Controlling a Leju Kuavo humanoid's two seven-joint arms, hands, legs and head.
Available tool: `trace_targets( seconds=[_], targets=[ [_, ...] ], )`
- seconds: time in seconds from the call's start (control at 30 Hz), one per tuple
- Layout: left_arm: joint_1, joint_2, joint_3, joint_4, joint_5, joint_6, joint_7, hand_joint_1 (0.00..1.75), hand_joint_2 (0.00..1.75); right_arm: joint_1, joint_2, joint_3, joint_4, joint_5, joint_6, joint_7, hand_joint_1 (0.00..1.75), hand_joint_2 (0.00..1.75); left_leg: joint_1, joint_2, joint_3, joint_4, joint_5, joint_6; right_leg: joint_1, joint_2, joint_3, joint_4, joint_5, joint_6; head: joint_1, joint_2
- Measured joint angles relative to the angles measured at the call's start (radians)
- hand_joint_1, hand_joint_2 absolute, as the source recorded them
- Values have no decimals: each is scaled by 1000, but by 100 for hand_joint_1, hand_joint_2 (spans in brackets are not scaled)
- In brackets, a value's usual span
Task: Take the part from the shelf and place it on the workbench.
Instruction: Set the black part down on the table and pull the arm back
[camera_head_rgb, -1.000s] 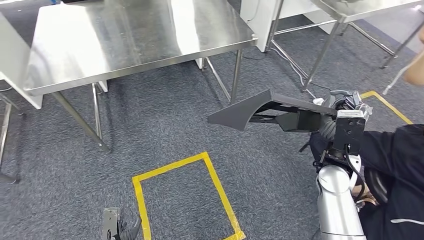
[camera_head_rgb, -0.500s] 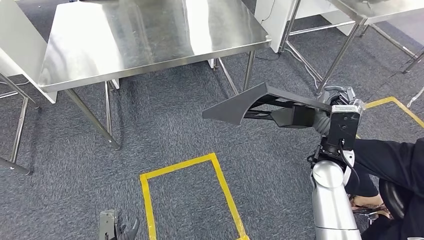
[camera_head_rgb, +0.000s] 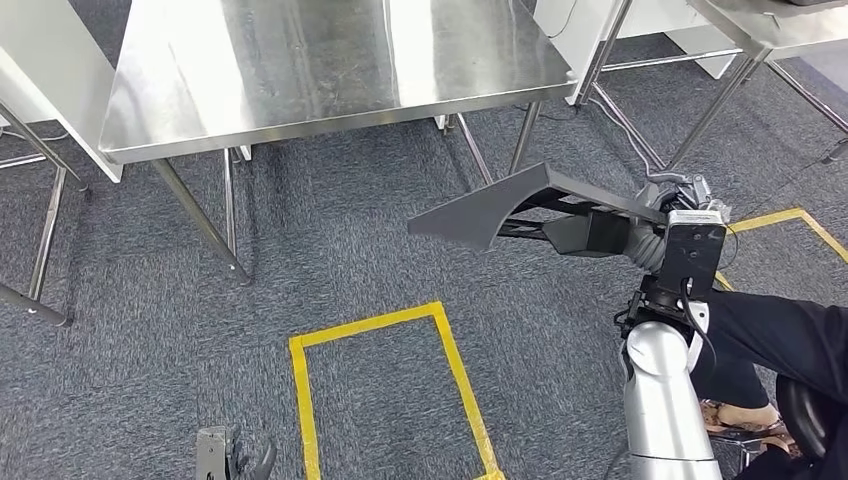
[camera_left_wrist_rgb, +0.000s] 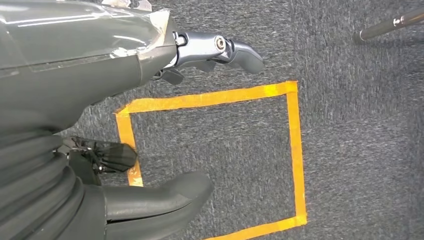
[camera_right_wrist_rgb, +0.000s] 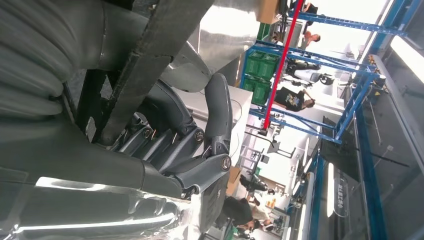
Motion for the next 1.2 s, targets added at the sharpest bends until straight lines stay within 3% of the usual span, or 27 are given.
trace_targets(
  seconds=[0.07, 0.13, 0.17, 0.23, 0.3, 0.33, 0.37, 0.43, 0.5, 0.57, 0.63, 0.7, 0.77, 0.83, 0.87, 0.93, 1.0, 1.07, 1.13, 1.2],
  targets=[
    [1, 1, 1, 0, 0, 0, -1, 0, 175, 0, 1, 0, 0, 0, 1, 0, 175, 175, -2, 0, 4, -7, -5, 19, -3, 1, 7, 3, 5, 13, 0, 0],
    [0, 1, 1, 0, 0, 0, -2, 0, 175, -4, 2, 0, 0, -1, 1, -1, 175, 175, 2, -1, 20, -19, -7, 37, -5, 7, 2, 28, -7, 16, 2, 0],
    [-1, 1, 2, 0, 1, 0, -3, 0, 175, -7, 2, 0, 0, -1, 1, -1, 175, 175, 4, -2, 30, -22, -4, 42, -5, 12, -15, 64, -26, 10, 5, 0],
    [-2, 1, 2, 0, 1, 0, -3, 0, 175, -11, 1, 1, 1, -1, 1, -2, 175, 175, 5, -3, 38, -23, -1, 46, -3, 25, -81, 195, -77, -1, 10, 0],
    [-1, 0, 2, 0, 2, 0, -3, 0, 175, -12, -1, 0, 4, -2, 2, -2, 175, 175, 3, -8, 41, -23, -3, 45, -2, 31, -143, 302, -105, -2, 12, 0],
    [-1, 0, 2, 0, 2, 0, -3, 0, 175, -12, -2, 0, 6, -3, 2, -2, 175, 175, 3, -12, 44, -22, -4, 42, -3, 32, -151, 303, -97, 2, 13, 0],
    [-1, -1, 2, 0, 3, 0, -3, 0, 175, -13, -2, 0, 8, -3, 3, -2, 175, 175, 4, -15, 48, -21, -7, 38, -3, 32, -139, 266, -74, 8, 13, 0],
    [-1, -3, 2, 0, 5, -1, -3, 0, 175, -19, -3, 1, 10, -6, 5, -2, 175, 175, 4, -21, 59, -17, -16, 26, -2, 33, -85, 128, -11, 15, 15, 0],
    [-2, -4, 2, 0, 5, -2, -3, 0, 175, -26, -4, 1, 13, -8, 8, -2, 175, 175, 2, -24, 62, -14, -24, 11, 4, 35, -50, 47, 8, -2, 15, 0],
    [0, -4, 2, 0, 4, -2, -4, 0, 175, -30, -4, 1, 18, -10, 10, -2, 175, 175, 2, -23, 64, -9, -28, -3, 10, 36, -40, 41, 4, -27, 14, 0],
    [-1, -4, 2, 0, 2, -1, -5, 0, 175, -32, -4, 1, 19, -10, 11, -3, 175, 175, 6, -13, 60, 10, -38, -15, 9, 36, -26, 39, 9, -38, 11, 0],
    [-3, -4, 2, 0, 1, 0, -5, 0, 175, -37, -4, 1, 20, -10, 12, -3, 175, 175, 8, 4, 20, 83, -70, -23, 8, 35, -11, 38, 2, -49, 6, 0],
    [-1, -4, 2, 0, 0, 0, -5, 0, 175, -38, -4, 1, 22, -10, 12, -3, 175, 175, 9, 13, -56, 203, -111, -28, 12, 33, 0, 38, -9, -60, 3, 0],
    [1, -5, 2, 0, 0, 0, -4, 0, 175, -37, -4, 2, 25, -10, 12, -3, 175, 175, 9, 14, -112, 256, -112, -28, 16, 33, 15, 38, -23, -65, 2, 0],
    [1, -5, 2, 0, 0, 0, -4, 0, 175, -37, -4, 2, 26, -10, 12, -3, 175, 175, 8, 15, -115, 231, -86, -25, 18, 33, 26, 38, -32, -64, 2, 0],
    [1, -4, 2, 1, 0, 0, -3, 0, 175, -38, -4, 2, 26, -10, 12, -3, 175, 175, 5, 17, -79, 109, 3, -10, 21, 34, 50, 37, -52, -62, 1, 0],
    [0, -2, 2, 1, 0, 0, -2, 0, 175, -40, -3, 2, 28, -10, 12, -3, 175, 175, -5, 20, -42, 20, 49, 5, 23, 35, 68, 32, -70, -53, 2, 0],
    [0, -1, 2, 1, 0, 0, -2, 0, 175, -41, -3, 3, 29, -10, 12, -3, 175, 175, -14, 20, -23, -1, 42, 14, 24, 36, 85, 27, -74, -36, 1, 0],
    [-2, -2, 2, 1, -1, 0, -2, 0, 175, -42, -2, 3, 29, -10, 12, -3, 175, 175, -12, 16, 4, -19, 39, 26, 21, 35, 81, 52, -65, -20, 1, 0],
    [-5, -2, 3, 0, -1, 0, -2, 0, 175, -47, -3, 5, 30, -10, 12, -3, 175, 175, -8, 12, 32, -30, 30, 38, 18, 36, 19, 154, -61, -12, 4, 0]
  ],
)
